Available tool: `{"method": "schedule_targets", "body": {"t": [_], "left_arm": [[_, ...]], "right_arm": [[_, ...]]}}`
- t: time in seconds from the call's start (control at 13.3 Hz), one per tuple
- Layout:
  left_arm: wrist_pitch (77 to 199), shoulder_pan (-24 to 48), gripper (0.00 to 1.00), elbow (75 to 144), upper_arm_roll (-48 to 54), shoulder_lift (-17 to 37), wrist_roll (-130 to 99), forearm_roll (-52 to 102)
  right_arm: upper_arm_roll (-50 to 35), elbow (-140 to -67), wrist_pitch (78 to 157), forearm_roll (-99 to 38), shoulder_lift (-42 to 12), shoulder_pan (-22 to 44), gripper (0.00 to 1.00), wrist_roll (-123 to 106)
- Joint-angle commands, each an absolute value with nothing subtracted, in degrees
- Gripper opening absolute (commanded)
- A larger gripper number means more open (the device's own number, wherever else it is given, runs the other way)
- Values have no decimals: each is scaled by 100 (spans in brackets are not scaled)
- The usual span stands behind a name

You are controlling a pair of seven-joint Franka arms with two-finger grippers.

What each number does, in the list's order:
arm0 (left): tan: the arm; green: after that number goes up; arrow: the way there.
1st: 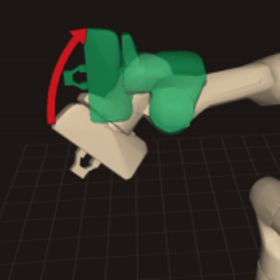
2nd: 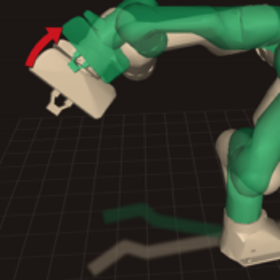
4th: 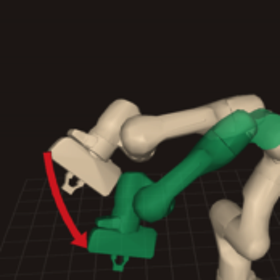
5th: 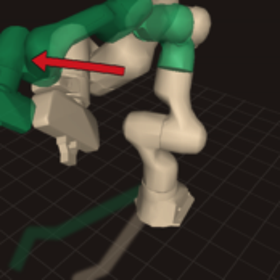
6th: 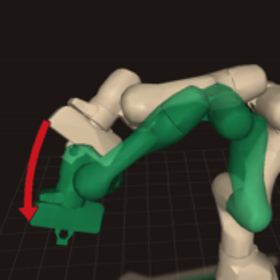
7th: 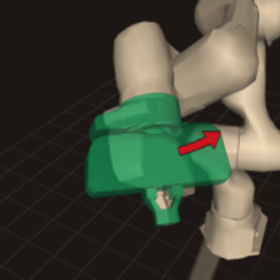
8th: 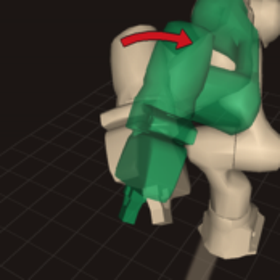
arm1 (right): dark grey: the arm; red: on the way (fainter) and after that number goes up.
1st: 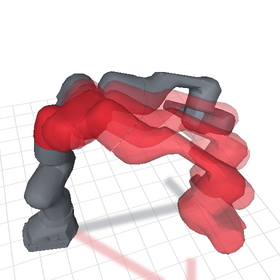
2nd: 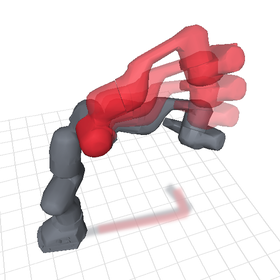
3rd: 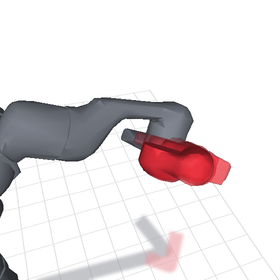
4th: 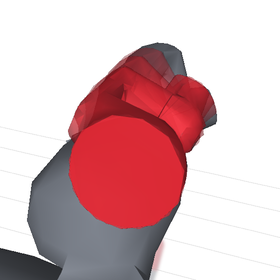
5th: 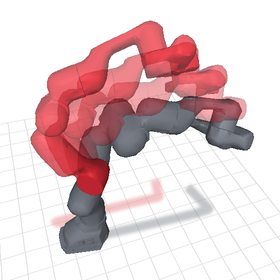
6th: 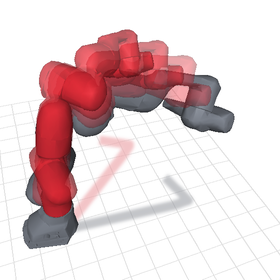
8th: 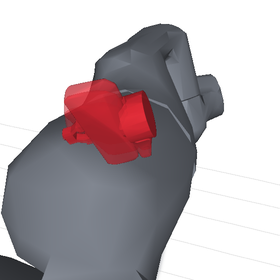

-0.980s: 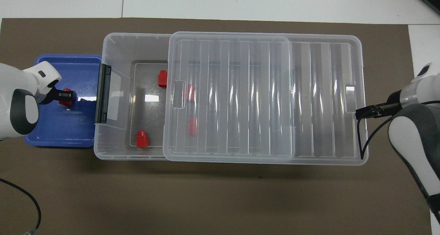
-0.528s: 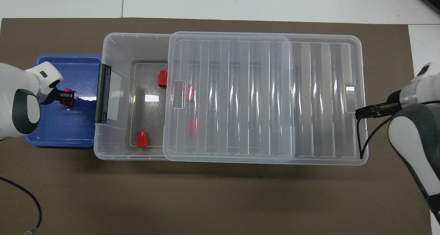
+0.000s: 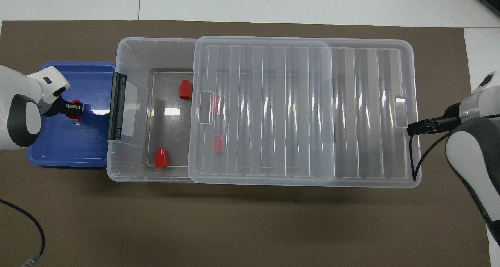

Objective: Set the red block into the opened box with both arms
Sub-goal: 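Grasp the red block in the blue tray with the left gripper, then carry the red block into the opened box and lower it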

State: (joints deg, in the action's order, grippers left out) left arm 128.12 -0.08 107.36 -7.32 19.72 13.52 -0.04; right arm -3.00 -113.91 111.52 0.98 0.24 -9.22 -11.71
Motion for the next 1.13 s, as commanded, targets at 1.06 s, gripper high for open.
{"method": "schedule_targets", "body": {"t": [1.06], "left_arm": [[10238, 1870, 5, 8393, -738, 1609, -4701, 1470]], "right_arm": [[-325, -11154, 11101, 193, 97, -1266, 100, -1433]]}}
